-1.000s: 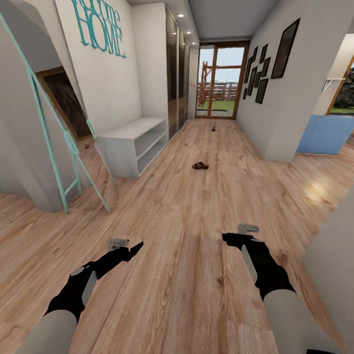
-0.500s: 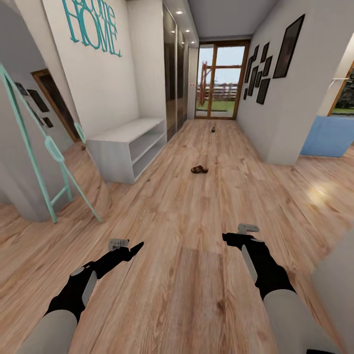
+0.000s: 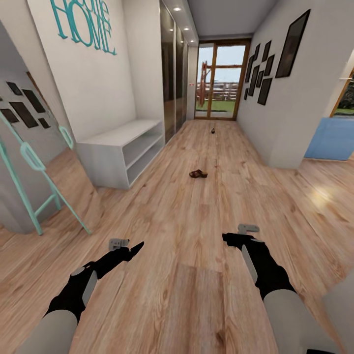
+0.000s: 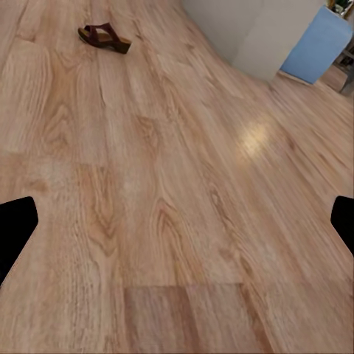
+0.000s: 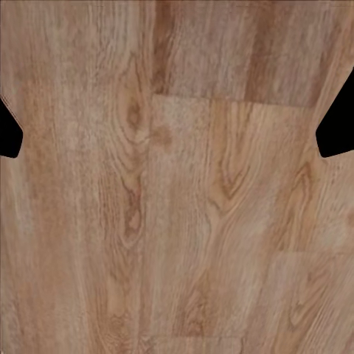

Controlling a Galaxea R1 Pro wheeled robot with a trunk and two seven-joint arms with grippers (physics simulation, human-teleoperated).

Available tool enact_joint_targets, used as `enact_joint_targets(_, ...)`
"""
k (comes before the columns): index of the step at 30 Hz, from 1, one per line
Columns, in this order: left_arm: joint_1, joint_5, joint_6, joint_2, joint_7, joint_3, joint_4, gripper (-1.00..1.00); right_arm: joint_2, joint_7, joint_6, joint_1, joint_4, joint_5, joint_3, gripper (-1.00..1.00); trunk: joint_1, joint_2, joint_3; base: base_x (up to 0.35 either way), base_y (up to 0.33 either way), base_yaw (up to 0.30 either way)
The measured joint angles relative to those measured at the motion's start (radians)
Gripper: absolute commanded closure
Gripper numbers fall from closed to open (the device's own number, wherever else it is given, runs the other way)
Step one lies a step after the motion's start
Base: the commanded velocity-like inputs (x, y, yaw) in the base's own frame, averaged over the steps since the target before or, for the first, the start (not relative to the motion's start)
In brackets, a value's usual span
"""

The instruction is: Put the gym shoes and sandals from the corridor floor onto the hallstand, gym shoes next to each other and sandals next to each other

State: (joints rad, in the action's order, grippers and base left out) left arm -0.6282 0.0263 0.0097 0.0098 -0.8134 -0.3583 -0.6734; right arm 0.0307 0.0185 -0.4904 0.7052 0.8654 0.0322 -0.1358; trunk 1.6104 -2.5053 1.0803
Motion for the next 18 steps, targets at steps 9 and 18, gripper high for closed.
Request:
enact_joint_targets(9,0.000,0.000,0.000,0.000,0.000,0.000,0.000,-1.00,-0.001,0.000,0.000,0.000,0.000,0.000,0.000,-1.00,0.000,0.000,0.000,0.346,-0.093,0.000)
enact_joint_targets(18,0.000,0.000,0.000,0.000,0.000,0.000,0.000,-1.00,-0.001,0.000,0.000,0.000,0.000,0.000,0.000,-1.00,0.000,0.000,0.000,0.346,-0.093,0.000)
